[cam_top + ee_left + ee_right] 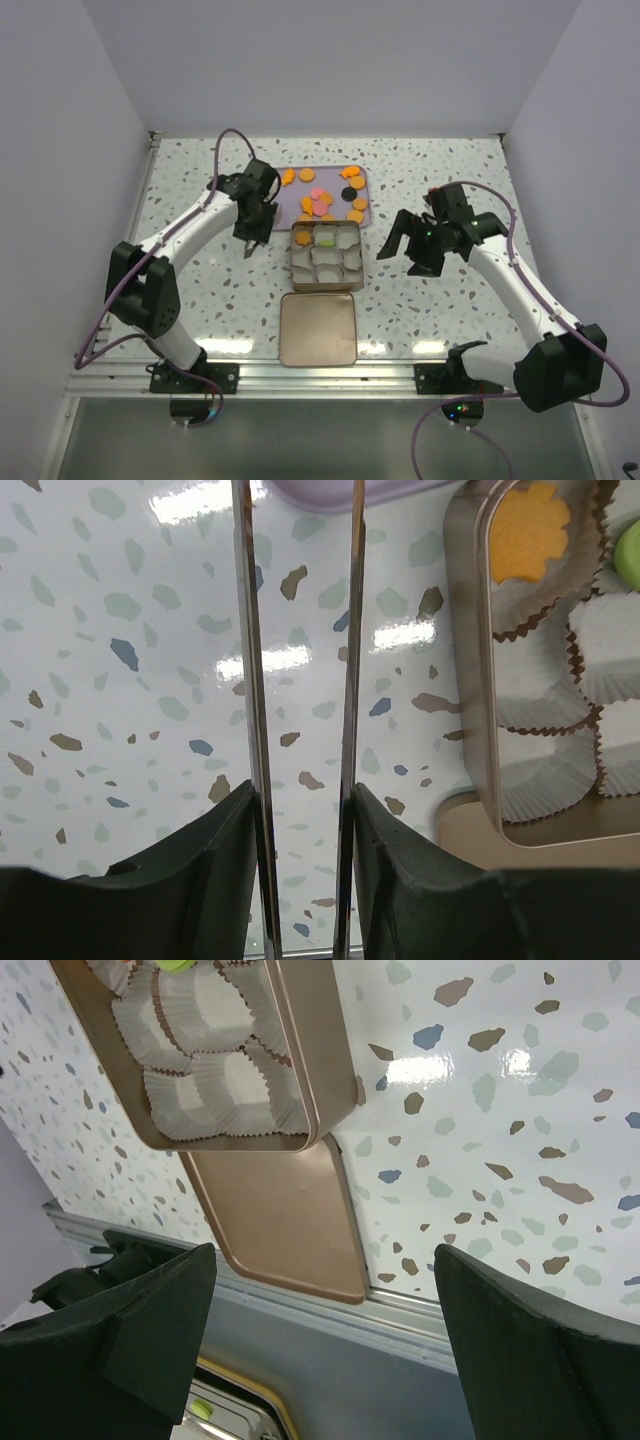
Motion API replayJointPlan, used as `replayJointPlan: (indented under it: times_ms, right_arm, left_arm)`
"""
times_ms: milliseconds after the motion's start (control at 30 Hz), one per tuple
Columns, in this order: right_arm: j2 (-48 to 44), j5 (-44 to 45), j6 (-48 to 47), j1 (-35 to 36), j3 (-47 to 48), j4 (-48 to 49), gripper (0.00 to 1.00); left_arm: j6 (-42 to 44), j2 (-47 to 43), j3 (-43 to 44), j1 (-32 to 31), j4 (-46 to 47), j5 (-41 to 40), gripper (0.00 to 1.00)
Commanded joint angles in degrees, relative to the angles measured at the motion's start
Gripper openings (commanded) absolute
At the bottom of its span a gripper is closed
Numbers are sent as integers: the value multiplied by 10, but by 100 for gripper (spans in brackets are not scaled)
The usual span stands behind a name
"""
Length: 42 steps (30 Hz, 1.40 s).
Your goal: Pack the cookies
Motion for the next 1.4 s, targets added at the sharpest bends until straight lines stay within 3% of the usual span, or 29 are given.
replayJointPlan:
  times_ms: [0,400,633,1367]
  right_arm:
    - [10,-6,-11,-1,26,13,94]
    - [22,-13,-13,-1,36,19,94]
    - [26,-4,-18,0,44,14,94]
    - [-26,46,-10,-1,36,-9,94]
  left_arm:
    - [5,-32,62,12,-12,-10,44]
    - [1,-82,101,13,1,75,44]
    - [43,-115,104,-23,45,184,44]
    - [24,-80,30,-101,114,257,44]
